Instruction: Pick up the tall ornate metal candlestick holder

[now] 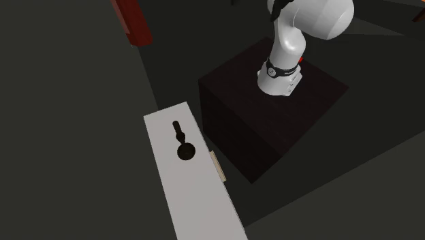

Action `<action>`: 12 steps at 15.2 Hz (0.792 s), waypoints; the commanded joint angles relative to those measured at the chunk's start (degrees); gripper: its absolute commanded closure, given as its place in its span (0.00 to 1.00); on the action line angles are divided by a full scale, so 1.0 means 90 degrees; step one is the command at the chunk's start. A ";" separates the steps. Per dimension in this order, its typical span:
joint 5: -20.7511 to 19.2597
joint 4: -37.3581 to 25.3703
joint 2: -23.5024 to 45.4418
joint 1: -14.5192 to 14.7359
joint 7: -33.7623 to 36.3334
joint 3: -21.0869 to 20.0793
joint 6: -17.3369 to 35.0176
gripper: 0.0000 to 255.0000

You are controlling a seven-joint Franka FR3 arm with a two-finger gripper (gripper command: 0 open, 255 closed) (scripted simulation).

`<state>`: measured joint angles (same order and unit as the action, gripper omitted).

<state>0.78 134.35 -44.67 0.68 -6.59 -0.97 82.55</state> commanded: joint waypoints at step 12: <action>-0.0530 0.0620 0.1943 -0.0107 0.0153 -0.0260 0.2078 0.00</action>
<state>-3.31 140.37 -29.89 -0.01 -5.27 -3.25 99.29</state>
